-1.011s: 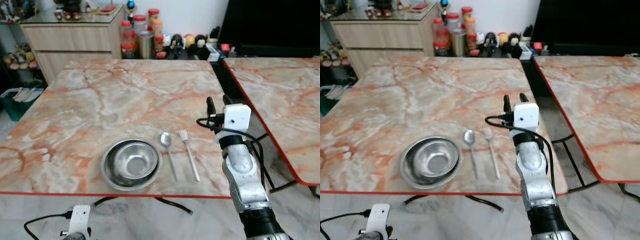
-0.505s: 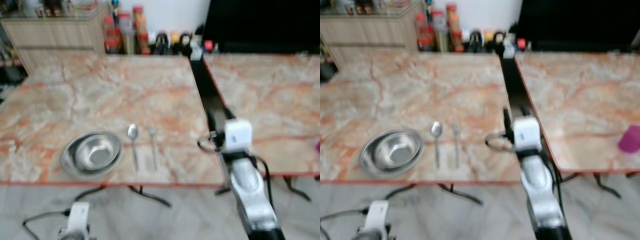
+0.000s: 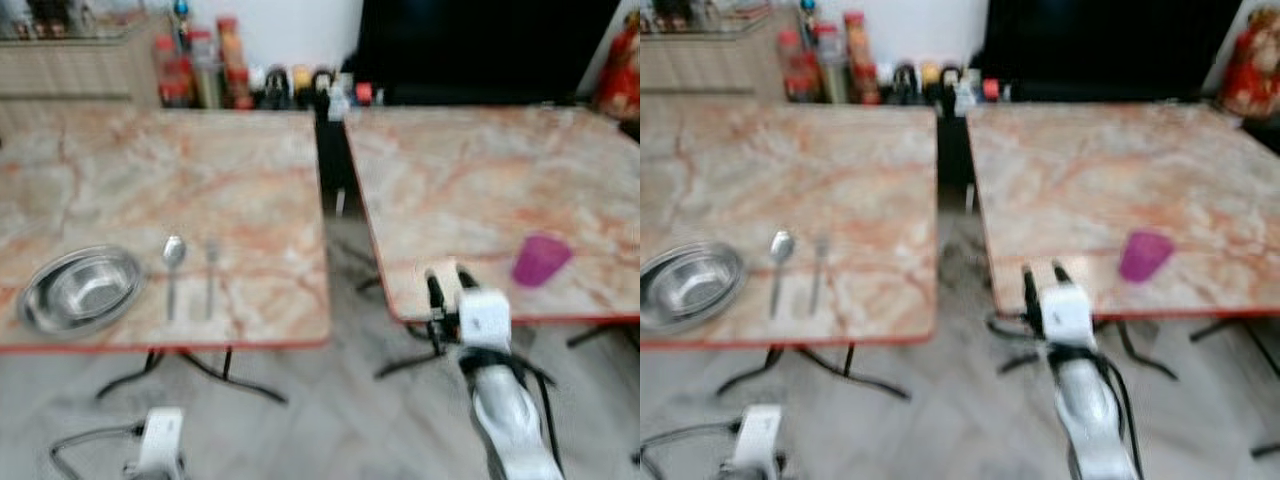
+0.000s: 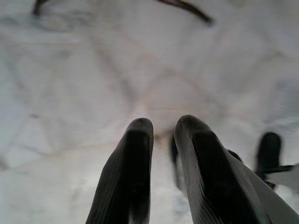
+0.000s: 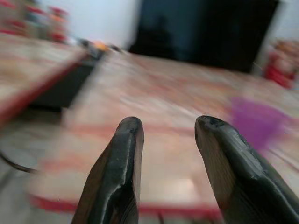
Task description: Setting the table
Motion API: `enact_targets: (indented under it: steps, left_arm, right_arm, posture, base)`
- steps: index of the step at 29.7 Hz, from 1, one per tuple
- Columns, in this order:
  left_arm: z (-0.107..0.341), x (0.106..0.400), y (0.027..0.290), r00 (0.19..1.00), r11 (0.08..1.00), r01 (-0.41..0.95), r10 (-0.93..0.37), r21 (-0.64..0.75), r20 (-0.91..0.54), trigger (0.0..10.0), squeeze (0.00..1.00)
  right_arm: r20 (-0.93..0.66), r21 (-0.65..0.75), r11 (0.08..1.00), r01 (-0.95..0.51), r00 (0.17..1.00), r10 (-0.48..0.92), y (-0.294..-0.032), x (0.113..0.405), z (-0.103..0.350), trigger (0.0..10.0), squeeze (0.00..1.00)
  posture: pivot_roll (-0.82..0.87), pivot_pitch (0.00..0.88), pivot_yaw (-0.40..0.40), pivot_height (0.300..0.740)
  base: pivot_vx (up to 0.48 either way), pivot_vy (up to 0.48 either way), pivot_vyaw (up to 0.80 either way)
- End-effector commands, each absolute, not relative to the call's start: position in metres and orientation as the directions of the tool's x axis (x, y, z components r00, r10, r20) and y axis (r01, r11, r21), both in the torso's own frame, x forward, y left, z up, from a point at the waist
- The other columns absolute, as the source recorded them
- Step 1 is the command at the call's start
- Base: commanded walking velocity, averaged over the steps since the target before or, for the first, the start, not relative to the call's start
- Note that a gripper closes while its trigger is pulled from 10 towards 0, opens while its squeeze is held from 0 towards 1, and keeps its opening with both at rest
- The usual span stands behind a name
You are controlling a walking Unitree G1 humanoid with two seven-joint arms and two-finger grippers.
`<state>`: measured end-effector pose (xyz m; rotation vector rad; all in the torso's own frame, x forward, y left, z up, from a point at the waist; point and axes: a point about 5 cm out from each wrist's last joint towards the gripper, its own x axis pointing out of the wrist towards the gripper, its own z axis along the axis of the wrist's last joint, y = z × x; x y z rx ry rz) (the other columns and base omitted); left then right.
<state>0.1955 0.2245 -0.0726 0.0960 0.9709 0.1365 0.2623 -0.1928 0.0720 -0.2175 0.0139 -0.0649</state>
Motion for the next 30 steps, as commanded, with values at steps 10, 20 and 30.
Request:
enact_targets:
  steps: [10,20,30]
  left_arm:
    - [-0.072,0.193,0.234,0.552,0.982,-0.066,0.182,0.174,-0.814,10.0,0.00]
    - [-0.071,0.195,0.235,0.555,0.983,-0.069,0.181,0.172,-0.812,10.0,0.00]
    - [-0.071,0.195,0.233,0.555,0.984,-0.093,0.176,0.150,-0.813,10.0,0.00]
  right_arm:
    - [-0.302,-0.152,0.982,0.112,0.941,-0.154,-0.199,0.256,0.019,10.0,0.00]
    - [-0.586,-0.088,0.996,0.029,0.807,-0.076,-0.188,0.263,-0.023,10.0,0.00]
    - [-0.760,-0.040,0.990,-0.137,0.647,0.058,-0.165,0.238,-0.055,10.0,0.00]
  posture:
    - [0.02,0.000,-0.029,0.740]
    - [0.01,0.000,-0.013,0.740]
    - [0.02,0.000,-0.013,0.740]
  base:
    - [0.000,-0.420,0.00]
    - [0.000,-0.337,0.00]
    - [0.000,-0.025,0.00]
